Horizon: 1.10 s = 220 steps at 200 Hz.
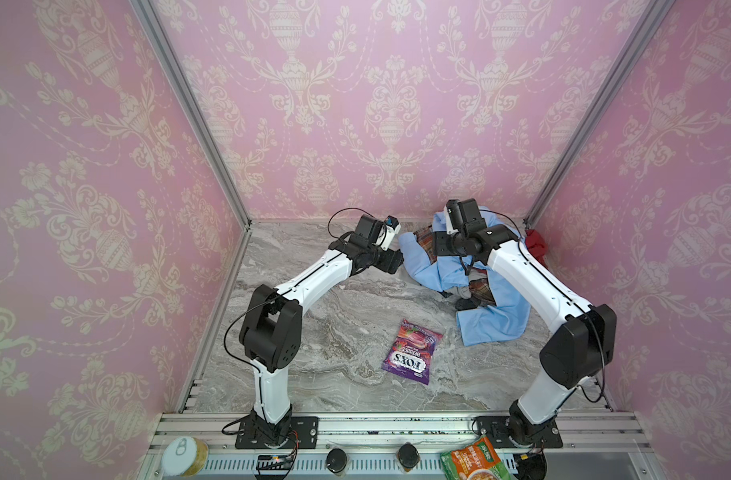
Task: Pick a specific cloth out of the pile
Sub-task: 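Reach the right gripper over the pile while the left gripper moves toward it, then lower the right gripper onto the plaid shirt under the blue shirt and close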
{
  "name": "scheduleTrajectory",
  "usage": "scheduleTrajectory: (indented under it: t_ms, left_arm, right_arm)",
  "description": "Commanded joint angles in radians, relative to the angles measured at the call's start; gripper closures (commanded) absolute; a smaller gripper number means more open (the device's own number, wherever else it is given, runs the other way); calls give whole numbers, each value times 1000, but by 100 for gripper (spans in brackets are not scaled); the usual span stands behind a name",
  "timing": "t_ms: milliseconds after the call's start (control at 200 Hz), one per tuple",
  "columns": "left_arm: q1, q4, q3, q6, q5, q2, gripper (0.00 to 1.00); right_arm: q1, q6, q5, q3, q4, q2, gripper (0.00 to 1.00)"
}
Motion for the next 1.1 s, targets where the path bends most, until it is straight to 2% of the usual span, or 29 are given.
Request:
scheduleTrajectory:
  t_ms: [0,175,370,505,661,1096]
  left_arm:
    - [48,-4,-107,-14,-7,-129,20]
    - [67,-40,-243,-26,-77,-284,19]
    - [73,-137,-287,-31,-121,-383,18]
    - [73,-187,-309,-46,-108,-418,17]
    - [74,-165,-343,-70,-79,-454,17]
    - [73,-106,-375,-67,-54,-417,16]
  right_arm:
    - [32,-6,25,126,-60,102,32]
    - [53,-13,73,353,-125,289,38]
    - [58,-13,153,615,-234,492,43]
    - [58,-32,232,741,-286,600,44]
    - [46,-46,281,784,-277,661,45]
    - [-11,-20,257,837,-277,762,46]
